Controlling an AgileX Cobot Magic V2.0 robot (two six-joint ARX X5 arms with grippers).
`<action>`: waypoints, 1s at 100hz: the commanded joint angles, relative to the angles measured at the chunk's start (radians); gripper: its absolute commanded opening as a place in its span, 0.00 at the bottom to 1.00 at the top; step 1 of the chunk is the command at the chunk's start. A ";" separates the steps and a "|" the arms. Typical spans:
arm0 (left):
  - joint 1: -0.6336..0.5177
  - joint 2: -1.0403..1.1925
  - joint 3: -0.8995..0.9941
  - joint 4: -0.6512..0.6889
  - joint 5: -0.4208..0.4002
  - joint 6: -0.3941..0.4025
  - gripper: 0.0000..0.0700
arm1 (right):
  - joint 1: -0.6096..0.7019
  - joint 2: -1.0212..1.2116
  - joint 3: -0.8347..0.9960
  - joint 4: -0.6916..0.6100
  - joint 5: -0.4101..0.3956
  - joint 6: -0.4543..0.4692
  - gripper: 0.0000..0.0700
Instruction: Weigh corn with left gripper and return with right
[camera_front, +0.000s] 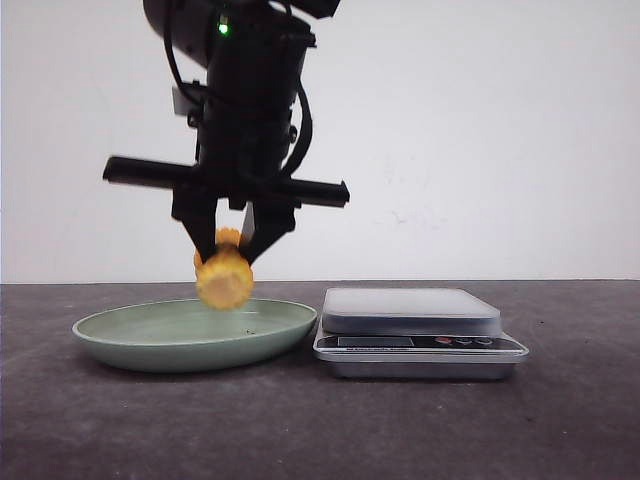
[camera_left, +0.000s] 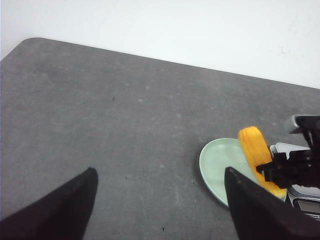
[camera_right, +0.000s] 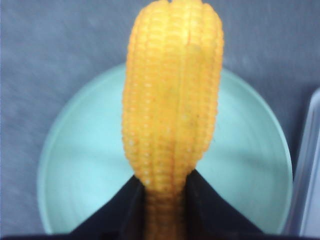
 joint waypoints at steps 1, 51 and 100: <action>-0.007 0.000 0.013 0.010 0.000 0.007 0.67 | 0.014 0.022 0.027 0.005 0.013 0.040 0.32; -0.007 0.000 0.013 0.007 0.000 0.012 0.67 | 0.016 0.022 0.027 0.079 0.021 0.036 0.72; -0.007 0.000 0.013 0.000 0.000 0.019 0.67 | -0.039 -0.121 0.029 0.022 0.013 -0.126 0.68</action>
